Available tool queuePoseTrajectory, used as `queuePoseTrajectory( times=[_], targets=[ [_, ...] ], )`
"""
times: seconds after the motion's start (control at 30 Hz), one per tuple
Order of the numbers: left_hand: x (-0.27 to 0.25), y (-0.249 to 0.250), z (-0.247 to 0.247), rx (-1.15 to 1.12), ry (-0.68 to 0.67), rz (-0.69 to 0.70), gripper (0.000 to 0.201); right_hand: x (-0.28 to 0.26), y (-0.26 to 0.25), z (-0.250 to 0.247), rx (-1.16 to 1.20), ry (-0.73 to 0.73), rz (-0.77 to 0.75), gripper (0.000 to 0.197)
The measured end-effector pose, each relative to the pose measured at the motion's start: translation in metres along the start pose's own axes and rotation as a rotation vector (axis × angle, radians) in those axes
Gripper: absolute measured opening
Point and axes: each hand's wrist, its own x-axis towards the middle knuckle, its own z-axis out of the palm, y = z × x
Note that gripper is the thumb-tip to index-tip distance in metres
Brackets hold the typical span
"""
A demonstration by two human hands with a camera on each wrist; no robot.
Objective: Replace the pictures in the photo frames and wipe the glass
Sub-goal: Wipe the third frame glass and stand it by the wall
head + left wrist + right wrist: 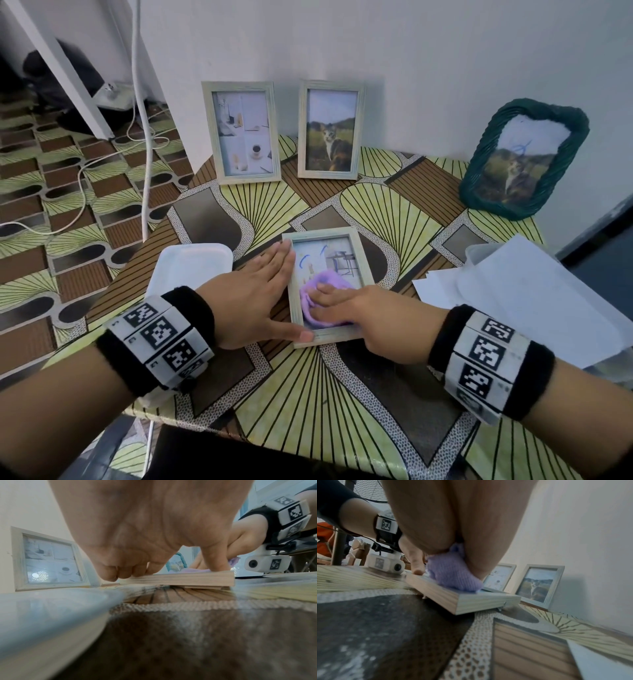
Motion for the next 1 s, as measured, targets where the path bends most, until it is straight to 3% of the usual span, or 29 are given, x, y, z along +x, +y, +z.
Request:
queuePoseTrajectory(
  times=[0.13,0.33,0.5,0.63,0.83,1.0],
  targets=[
    [0.0,0.001,0.0,-0.014,-0.011,-0.001,0.127,-0.011,-0.005,-0.003,-0.028,-0.02,-0.012,0.075],
    [0.0,-0.001,-0.001,-0.044,-0.032,0.008,0.127,-0.013,-0.001,-0.013,-0.317,-0.029,0.021,0.039],
    [0.001,-0.002,-0.001,-0.063,-0.038,0.021,0.126,-0.013,0.008,-0.013,-0.472,-0.044,0.025,0.026],
    [0.001,-0.001,-0.001,-0.072,-0.033,0.029,0.126,-0.008,0.012,-0.012,-0.43,0.055,0.055,0.041],
    [0.001,-0.001,-0.001,-0.081,-0.031,0.037,0.126,0.013,0.008,-0.014,-0.462,0.028,0.189,0.054],
    [0.002,-0.003,-0.001,-0.087,-0.039,0.038,0.128,0.035,0.009,-0.021,-0.386,0.062,0.219,0.048]
  ],
)
